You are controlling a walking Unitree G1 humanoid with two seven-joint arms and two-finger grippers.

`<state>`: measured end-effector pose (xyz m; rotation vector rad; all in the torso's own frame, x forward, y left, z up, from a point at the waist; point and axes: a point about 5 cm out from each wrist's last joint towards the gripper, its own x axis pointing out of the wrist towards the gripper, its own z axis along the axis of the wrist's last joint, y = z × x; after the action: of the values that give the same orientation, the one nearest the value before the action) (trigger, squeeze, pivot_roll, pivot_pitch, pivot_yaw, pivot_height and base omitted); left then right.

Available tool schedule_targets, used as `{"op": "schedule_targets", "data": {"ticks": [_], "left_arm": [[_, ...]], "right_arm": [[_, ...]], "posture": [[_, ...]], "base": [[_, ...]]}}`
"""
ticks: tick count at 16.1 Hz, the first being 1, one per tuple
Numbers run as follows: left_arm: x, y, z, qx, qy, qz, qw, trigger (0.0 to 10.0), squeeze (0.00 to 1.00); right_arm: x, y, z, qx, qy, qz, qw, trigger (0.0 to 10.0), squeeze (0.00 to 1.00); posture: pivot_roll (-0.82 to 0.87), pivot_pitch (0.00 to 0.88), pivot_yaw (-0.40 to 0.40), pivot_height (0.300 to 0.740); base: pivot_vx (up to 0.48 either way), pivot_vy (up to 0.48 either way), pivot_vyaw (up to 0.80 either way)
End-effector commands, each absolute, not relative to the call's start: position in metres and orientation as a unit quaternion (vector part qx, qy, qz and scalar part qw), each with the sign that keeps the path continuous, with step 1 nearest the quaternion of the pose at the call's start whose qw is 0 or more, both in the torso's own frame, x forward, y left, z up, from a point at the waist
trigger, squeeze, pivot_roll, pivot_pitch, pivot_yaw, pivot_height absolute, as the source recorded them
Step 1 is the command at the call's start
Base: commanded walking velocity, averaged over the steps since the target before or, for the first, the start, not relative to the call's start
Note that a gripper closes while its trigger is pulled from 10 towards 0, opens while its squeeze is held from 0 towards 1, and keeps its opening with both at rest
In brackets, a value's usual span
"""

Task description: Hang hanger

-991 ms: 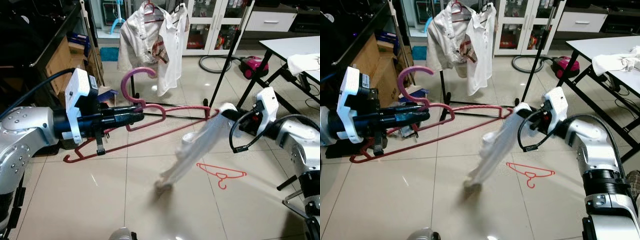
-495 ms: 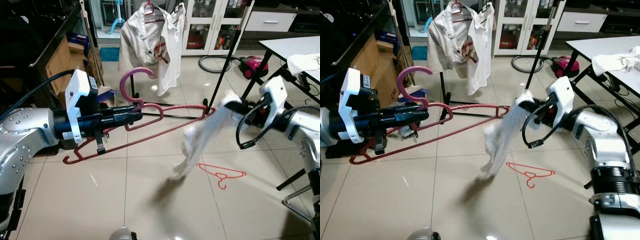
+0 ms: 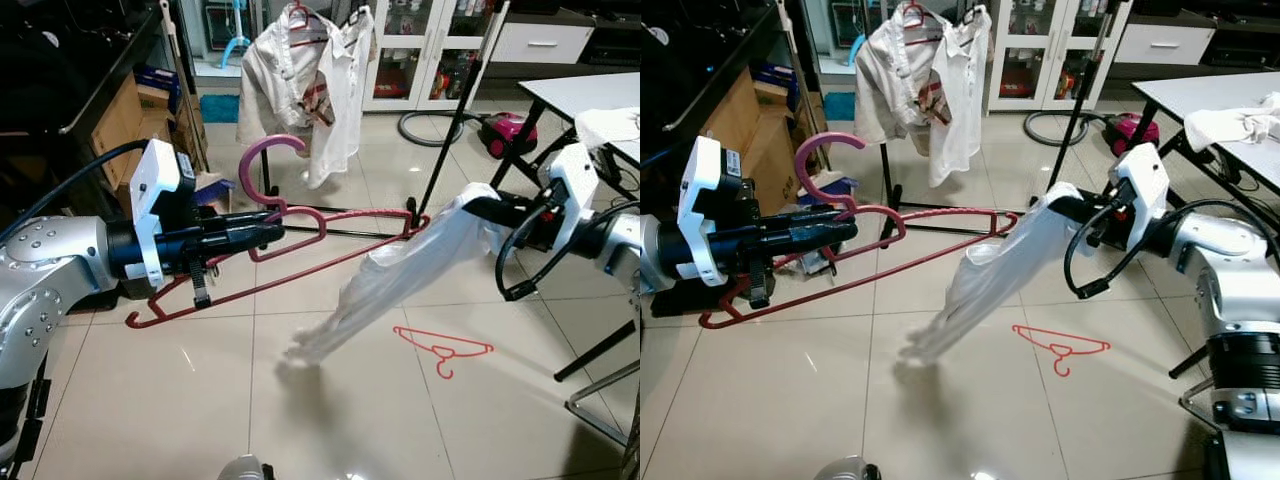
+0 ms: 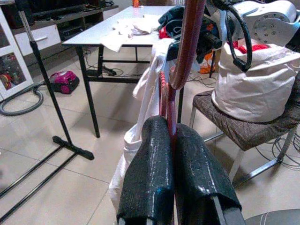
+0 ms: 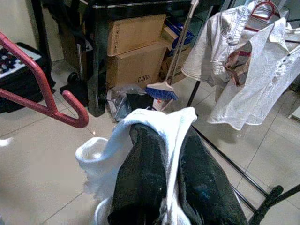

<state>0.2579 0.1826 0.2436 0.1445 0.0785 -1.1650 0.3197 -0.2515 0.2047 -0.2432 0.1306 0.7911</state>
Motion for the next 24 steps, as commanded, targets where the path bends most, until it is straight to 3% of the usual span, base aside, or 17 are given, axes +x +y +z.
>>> {"op": "schedule_targets", "data": {"ticks": [1, 17, 24], "left_arm": [[0.258, 0.181, 0.249, 0.078, 0.029, -0.553, 0.829, 10.0, 0.0], [0.266, 0.193, 0.221, 0.075, 0.072, -0.529, 0.842, 10.0, 0.0], [0.267, 0.191, 0.216, 0.079, 0.076, -0.532, 0.84, 10.0, 0.0]], "right_arm": [[0.317, -0.257, 0.213, -0.121, 0.052, 0.385, 0.914, 10.0, 0.0], [0.3, -0.251, 0.238, -0.134, 0.034, 0.42, 0.897, 10.0, 0.0], [0.294, -0.235, 0.244, -0.138, 0.024, 0.457, 0.878, 10.0, 0.0]], "posture": [[0.0, 0.0, -0.003, 0.74], [-0.01, 0.0, -0.007, 0.74], [-0.01, 0.0, -0.01, 0.74]], "base": [[0.0, 0.0, 0.0], [0.0, 0.0, 0.0], [0.0, 0.0, 0.0]]}}
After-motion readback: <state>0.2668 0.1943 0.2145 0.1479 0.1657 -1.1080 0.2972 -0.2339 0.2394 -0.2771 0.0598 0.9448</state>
